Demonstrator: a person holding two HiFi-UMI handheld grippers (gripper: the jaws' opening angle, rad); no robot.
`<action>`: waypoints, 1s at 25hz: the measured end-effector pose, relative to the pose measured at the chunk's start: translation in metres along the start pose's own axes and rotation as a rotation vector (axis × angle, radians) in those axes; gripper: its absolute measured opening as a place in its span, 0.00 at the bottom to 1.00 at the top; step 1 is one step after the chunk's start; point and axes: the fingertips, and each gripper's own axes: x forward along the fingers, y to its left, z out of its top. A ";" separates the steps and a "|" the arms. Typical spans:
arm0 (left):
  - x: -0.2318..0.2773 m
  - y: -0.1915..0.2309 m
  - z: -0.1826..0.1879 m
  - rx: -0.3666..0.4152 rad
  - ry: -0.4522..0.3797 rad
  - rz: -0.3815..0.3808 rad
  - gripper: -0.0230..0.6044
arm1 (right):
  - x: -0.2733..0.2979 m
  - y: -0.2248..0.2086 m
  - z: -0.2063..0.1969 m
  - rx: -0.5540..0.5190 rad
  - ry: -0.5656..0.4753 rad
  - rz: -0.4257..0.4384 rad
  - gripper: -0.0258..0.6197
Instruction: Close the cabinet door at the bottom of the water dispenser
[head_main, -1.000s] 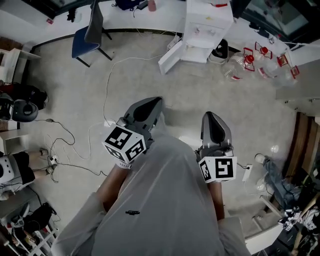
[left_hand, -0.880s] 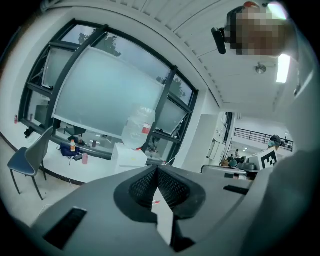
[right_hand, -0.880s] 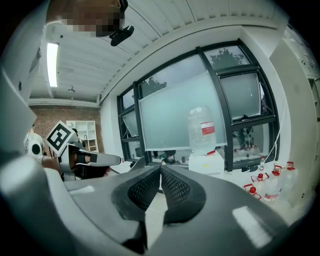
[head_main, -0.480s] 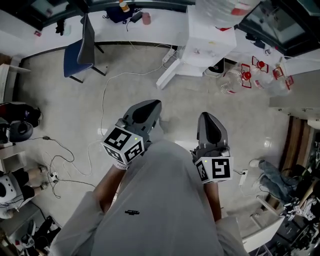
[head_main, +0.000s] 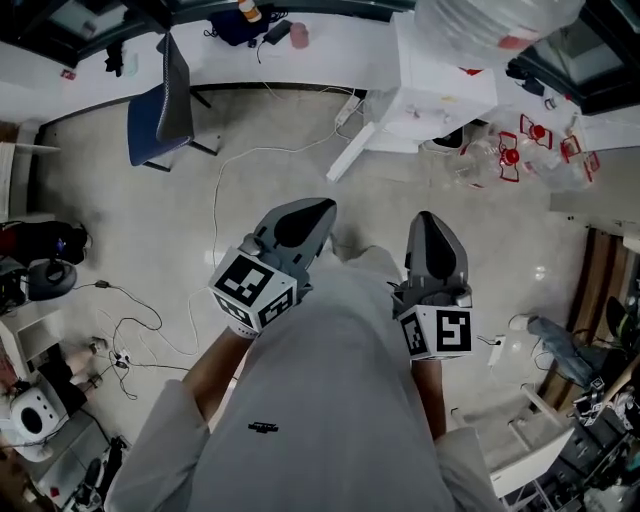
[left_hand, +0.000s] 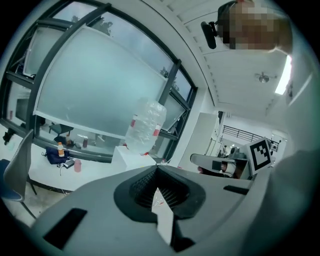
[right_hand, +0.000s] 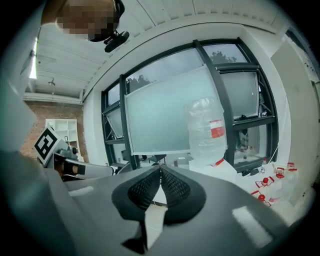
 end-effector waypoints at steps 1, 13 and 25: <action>0.001 0.004 0.000 -0.009 -0.001 0.008 0.04 | 0.006 0.000 0.000 0.000 0.003 0.007 0.05; 0.012 0.027 -0.011 -0.131 0.007 0.103 0.04 | 0.059 -0.007 -0.028 -0.042 0.137 0.099 0.05; 0.020 0.060 -0.045 -0.175 0.099 0.167 0.04 | 0.110 -0.009 -0.066 0.005 0.159 0.200 0.06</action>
